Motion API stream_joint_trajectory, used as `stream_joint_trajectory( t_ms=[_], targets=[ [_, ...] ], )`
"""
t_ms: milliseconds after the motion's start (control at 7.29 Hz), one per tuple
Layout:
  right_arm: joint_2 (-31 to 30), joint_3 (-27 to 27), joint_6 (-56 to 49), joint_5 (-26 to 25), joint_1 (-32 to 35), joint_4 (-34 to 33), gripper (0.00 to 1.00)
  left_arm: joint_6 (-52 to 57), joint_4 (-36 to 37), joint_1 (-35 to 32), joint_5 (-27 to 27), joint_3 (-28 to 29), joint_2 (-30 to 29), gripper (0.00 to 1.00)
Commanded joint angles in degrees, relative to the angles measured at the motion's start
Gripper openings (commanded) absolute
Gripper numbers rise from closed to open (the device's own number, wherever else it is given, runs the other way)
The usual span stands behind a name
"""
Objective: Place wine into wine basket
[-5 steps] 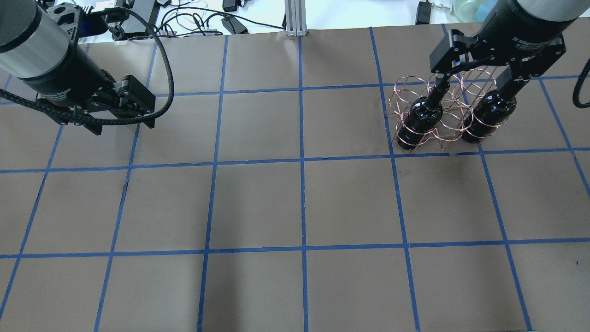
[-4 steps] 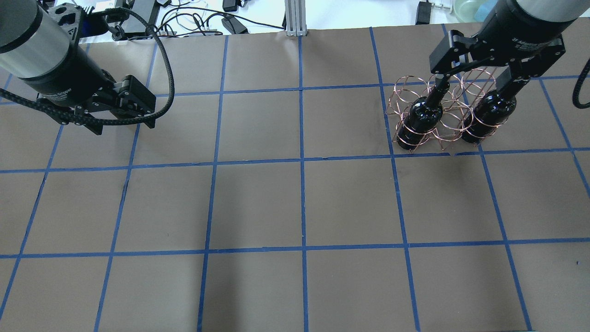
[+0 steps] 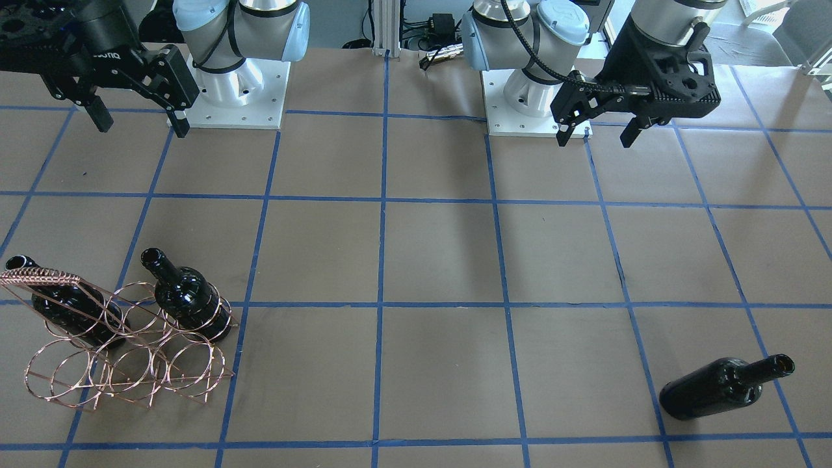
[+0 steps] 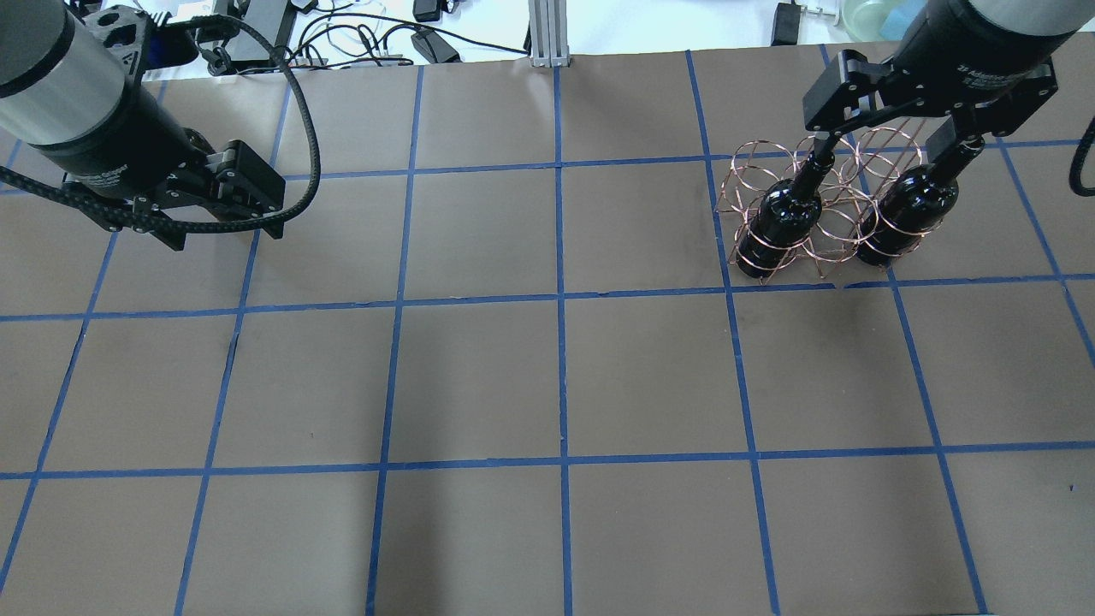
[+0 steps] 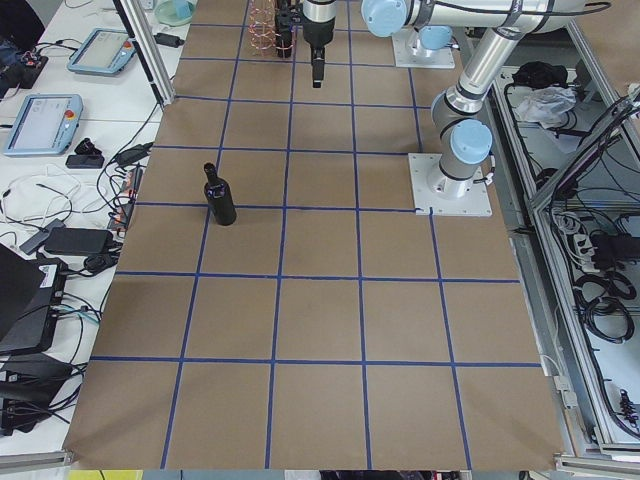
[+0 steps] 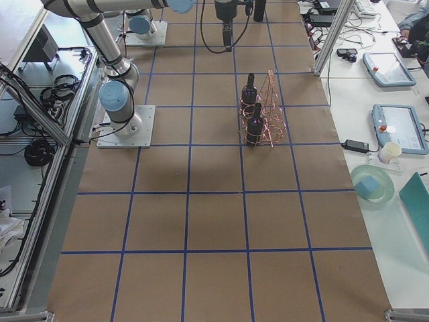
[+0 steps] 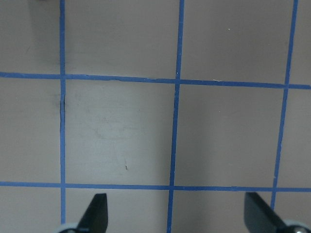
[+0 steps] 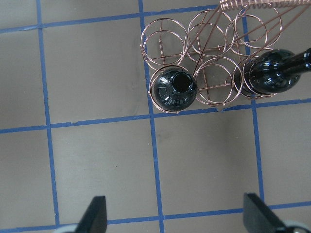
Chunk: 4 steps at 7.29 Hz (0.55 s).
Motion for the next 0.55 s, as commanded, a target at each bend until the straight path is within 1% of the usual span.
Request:
stream_joint_trajectory(
  t_ms=[0, 412],
  targets=[
    [-0.01, 0.00, 0.19, 0.13, -0.01, -0.39, 1.00, -0.09, 0.03, 0.09, -0.15, -0.04, -0.18, 1.00],
    [-0.01, 0.08, 0.46, 0.13, -0.01, 0.39, 1.00, -0.09, 0.03, 0.09, 0.64, 0.05, 0.00, 1.00]
  ],
)
